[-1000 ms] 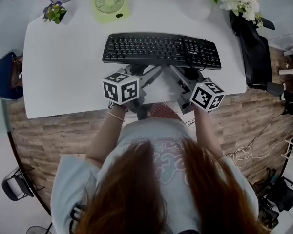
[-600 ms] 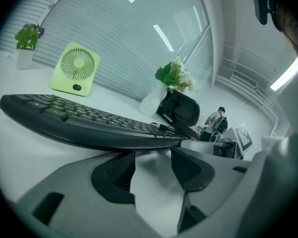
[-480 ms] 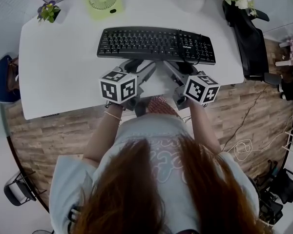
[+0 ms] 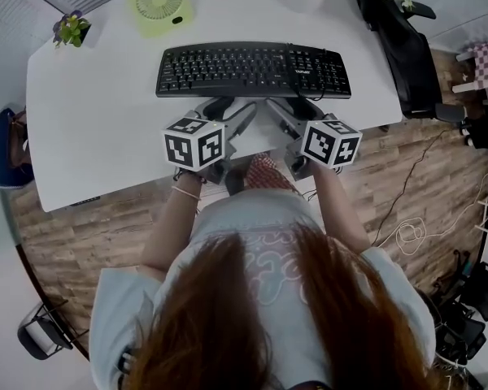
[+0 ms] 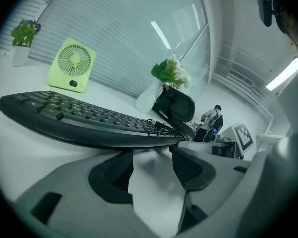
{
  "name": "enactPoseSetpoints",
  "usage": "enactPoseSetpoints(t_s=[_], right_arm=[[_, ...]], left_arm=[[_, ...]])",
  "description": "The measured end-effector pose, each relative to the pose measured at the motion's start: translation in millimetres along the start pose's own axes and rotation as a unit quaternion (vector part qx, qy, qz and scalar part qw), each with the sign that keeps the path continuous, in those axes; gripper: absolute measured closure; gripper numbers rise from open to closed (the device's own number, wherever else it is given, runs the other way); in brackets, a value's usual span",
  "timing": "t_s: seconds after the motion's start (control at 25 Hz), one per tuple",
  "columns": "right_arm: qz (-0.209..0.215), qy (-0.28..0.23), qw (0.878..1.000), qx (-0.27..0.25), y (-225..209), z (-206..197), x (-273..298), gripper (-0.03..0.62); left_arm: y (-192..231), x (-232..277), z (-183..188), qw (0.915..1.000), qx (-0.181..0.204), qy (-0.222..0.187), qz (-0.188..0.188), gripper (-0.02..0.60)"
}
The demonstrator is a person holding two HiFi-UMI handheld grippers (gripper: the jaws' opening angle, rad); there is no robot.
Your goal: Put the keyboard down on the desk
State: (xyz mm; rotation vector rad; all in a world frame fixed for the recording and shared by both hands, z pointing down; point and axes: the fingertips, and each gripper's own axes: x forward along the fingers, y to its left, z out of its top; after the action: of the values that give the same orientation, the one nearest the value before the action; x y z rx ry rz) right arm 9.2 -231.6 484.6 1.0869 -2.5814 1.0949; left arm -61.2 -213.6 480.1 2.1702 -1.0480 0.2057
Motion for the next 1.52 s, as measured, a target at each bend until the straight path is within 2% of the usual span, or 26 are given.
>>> enactPoseSetpoints(t_s=[0.44, 1.08, 1.2, 1.4, 1.52], right_arm=[[-0.026, 0.008, 1.000, 0.003, -0.1, -9.3, -4.2, 0.313], [-0.066, 0.053, 0.996, -0.005, -3.1, -29.6, -9.2, 0.309], [-0.083, 0.038, 0.996, -0.001, -8.0, -30.7, -14.7, 0.309], [-0.071, 0.020, 0.997, 0.028, -5.9, -31.2, -16.8, 0.309], [-0.078, -0.007, 0.997, 0.006, 1.6, -27.8, -26.1, 0.321]], left_arm=[[-2.6, -3.9, -10.8, 0.9996, 0.002, 0.028, -0.004, 0.350], [-8.7, -13.6, -19.5, 0.9997, -0.004, 0.025, -0.005, 0.345], [-9.3, -14.2, -21.2, 0.9996, 0.000, 0.027, -0.005, 0.345], [-9.6, -17.1, -22.1, 0.9997, 0.004, 0.024, -0.007, 0.345], [-14.6, -23.2, -21.4, 0.9998, 0.011, 0.014, -0.003, 0.345]])
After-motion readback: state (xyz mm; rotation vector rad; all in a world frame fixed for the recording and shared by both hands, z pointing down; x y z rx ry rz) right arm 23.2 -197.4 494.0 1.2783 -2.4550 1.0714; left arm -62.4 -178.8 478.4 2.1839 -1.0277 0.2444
